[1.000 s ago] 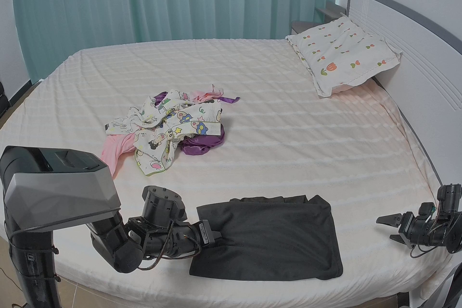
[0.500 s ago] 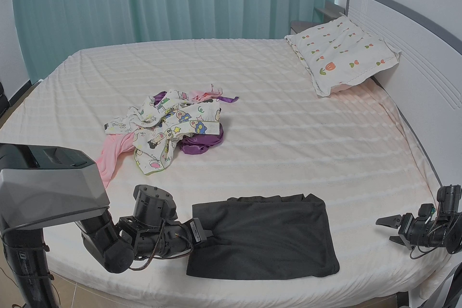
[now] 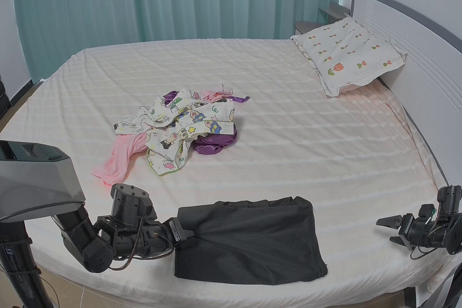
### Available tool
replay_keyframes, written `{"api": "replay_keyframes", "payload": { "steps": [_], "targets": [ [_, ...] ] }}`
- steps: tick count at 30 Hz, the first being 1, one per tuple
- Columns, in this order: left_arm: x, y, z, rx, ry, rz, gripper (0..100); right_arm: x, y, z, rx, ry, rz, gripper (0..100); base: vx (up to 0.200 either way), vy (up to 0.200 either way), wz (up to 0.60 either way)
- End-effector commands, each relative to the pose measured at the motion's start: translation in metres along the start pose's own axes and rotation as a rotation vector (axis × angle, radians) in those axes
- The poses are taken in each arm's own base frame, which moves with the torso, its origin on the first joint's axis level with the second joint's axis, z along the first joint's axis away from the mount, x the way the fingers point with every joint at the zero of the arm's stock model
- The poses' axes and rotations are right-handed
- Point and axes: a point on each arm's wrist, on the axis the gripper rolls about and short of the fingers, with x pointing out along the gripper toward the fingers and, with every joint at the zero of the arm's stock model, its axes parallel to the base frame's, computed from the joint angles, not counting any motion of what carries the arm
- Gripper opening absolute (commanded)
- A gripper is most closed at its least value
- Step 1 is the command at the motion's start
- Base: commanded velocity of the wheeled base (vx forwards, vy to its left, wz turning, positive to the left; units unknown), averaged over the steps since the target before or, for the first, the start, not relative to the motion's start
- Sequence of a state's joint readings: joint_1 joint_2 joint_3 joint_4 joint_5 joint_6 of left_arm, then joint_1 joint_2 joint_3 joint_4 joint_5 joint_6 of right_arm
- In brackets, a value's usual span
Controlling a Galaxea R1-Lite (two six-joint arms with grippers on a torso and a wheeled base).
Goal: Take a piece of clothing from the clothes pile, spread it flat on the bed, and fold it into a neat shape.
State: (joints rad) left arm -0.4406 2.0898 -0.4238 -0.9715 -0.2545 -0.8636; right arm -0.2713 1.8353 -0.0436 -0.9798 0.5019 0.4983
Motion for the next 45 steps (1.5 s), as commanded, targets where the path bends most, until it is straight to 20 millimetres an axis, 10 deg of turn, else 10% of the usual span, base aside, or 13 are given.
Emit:
{"api": "replay_keyframes", "payload": {
  "steps": [1,45],
  "targets": [
    [-0.007,0.003,0.002,-0.011,-0.012,0.005,0,0.0,0.001,-0.001,-0.003,0.002,0.004,100,0.0,0.2,0.0],
    [-0.037,0.043,0.016,-0.116,-0.086,0.026,0,-0.001,0.001,-0.003,-0.004,0.009,0.003,100,0.0,0.2,0.0]
  ]
}}
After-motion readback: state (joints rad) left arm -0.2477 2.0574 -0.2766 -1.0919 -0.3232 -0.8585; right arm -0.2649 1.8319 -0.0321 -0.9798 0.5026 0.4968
